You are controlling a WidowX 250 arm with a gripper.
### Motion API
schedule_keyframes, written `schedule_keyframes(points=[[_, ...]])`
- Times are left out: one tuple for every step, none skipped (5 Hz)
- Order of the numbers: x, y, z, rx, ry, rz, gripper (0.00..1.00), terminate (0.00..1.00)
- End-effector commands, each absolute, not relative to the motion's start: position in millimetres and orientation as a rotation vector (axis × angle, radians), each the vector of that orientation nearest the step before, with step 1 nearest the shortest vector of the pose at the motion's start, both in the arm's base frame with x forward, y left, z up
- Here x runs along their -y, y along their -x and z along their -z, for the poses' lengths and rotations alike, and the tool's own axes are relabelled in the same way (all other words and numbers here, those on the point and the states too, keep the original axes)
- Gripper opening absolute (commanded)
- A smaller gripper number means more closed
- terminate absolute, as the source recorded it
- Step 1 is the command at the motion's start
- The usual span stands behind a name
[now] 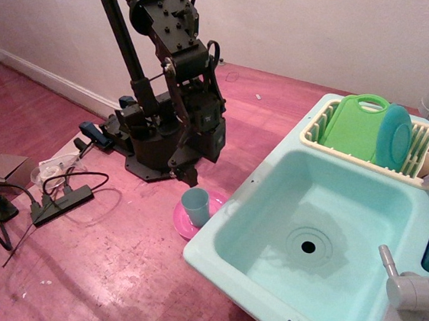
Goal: Put cup from anywhere into sink
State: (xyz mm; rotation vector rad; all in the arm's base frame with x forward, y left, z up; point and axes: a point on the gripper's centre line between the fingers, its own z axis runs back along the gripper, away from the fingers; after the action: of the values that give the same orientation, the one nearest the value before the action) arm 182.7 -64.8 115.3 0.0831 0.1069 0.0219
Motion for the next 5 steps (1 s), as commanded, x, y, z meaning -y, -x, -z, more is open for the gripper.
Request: schedule_keyframes(points=[[65,-183,-115,-0.107,-0.083,-0.022,1.00,0.00],[68,-180,-105,-0.108,-0.075,-0.021,1.00,0.00],[71,-178,-94,-0.099,-0.065,-0.026,1.00,0.00],[75,-176,-85,-0.094,-0.056,-0.024,1.00,0.00],[81,-179,-76,-0.095,-0.051,-0.011,1.00,0.00]])
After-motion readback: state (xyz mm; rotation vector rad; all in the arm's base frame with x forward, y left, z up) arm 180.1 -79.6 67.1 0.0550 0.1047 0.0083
